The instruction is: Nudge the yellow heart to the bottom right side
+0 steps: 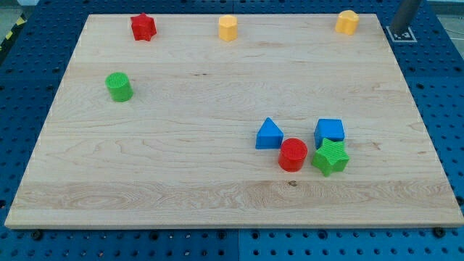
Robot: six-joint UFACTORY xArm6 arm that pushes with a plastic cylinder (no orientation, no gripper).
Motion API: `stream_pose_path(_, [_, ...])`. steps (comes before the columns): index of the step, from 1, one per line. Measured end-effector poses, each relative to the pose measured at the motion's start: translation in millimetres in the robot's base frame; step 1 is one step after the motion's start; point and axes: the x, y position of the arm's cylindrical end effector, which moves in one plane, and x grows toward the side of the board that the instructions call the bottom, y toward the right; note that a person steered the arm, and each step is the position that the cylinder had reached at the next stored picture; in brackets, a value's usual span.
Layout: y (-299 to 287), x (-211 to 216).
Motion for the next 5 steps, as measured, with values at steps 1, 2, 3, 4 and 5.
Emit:
stream_pose_path(1, [-55, -25])
stream_pose_path(2, [-131, -28])
stream_pose_path(3, [-138, -27])
stream_pose_path(4, [-138, -8])
stream_pose_path(5, [-138, -5])
